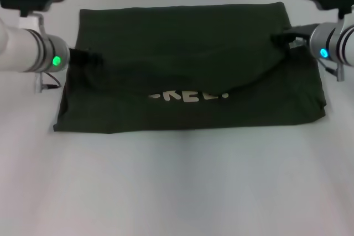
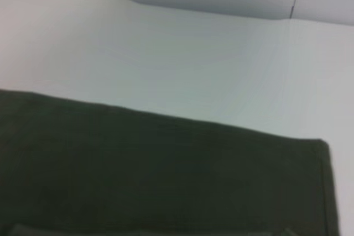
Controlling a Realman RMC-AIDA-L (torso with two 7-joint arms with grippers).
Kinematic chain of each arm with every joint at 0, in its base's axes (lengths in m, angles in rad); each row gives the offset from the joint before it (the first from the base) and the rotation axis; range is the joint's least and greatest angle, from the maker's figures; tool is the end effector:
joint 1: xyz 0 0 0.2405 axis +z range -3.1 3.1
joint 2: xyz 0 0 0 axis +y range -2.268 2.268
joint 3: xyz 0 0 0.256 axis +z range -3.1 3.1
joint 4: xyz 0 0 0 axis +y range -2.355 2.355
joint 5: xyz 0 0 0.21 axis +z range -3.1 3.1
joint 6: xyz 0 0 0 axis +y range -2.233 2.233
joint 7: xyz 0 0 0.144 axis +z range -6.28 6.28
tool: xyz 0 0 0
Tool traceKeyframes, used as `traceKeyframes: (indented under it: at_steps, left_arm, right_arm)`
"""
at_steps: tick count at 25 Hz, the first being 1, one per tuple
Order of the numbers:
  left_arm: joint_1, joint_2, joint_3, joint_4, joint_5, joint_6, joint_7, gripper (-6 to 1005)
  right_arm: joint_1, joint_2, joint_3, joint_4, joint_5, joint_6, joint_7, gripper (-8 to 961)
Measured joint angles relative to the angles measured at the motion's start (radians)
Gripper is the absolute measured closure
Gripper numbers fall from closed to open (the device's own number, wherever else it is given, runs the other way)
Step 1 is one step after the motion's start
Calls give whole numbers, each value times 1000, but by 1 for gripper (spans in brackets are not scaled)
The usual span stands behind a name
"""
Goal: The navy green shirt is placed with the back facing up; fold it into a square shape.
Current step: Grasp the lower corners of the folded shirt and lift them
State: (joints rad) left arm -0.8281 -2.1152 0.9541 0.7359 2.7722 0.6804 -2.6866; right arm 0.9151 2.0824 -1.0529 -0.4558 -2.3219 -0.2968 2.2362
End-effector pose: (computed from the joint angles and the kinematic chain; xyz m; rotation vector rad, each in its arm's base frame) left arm -0.2345 0.4686 0.0081 -1.9219 -1.1457 -0.0598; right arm 0.2199 0.4922 -0.0123 -1.9338 0.8783 0.1777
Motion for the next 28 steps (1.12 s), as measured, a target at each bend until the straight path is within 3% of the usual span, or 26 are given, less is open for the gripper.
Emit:
traceKeyframes:
  at_steps: [2,4,7,11,15,17,19,21,23,26,28]
  left_arm:
    - [20,-4,-36,58,-4,45,-12,855]
    - [70,-27,-71,175,-18,88,-14,766]
    - [157,-53,-67,307,-84,104,-10,632]
    - [242,-40,-42,329,-240,106,30,478]
    - [292,-27,-65,266,-371,133,169,370]
    - [309,-16,-99,231,-433,193,213,338]
    - [314,10,-153,179,-478,274,227,307]
    - [305,45,-213,112,-502,349,227,276]
    - [288,88,-260,30,-523,397,231,245]
    - [274,115,-272,-44,-537,403,247,230]
    - [270,114,-272,-54,-538,403,254,230]
  right_arm:
    - [-22,-1,9,-60,7,-34,2,759]
    - [-75,3,40,-193,30,-149,3,678]
    - [-109,0,57,-263,90,-241,-2,557]
    - [-162,-27,73,-306,218,-393,-18,426]
    - [-214,-39,88,-293,313,-514,-46,305]
    - [-238,-38,103,-292,343,-563,-61,230]
    - [-252,-38,128,-288,357,-611,-69,139]
    - [-256,-39,150,-285,359,-643,-70,49]
    - [-259,-41,169,-284,360,-663,-71,37]
    - [-260,-43,176,-284,360,-674,-72,19]
    - [-260,-43,176,-284,360,-673,-72,13]
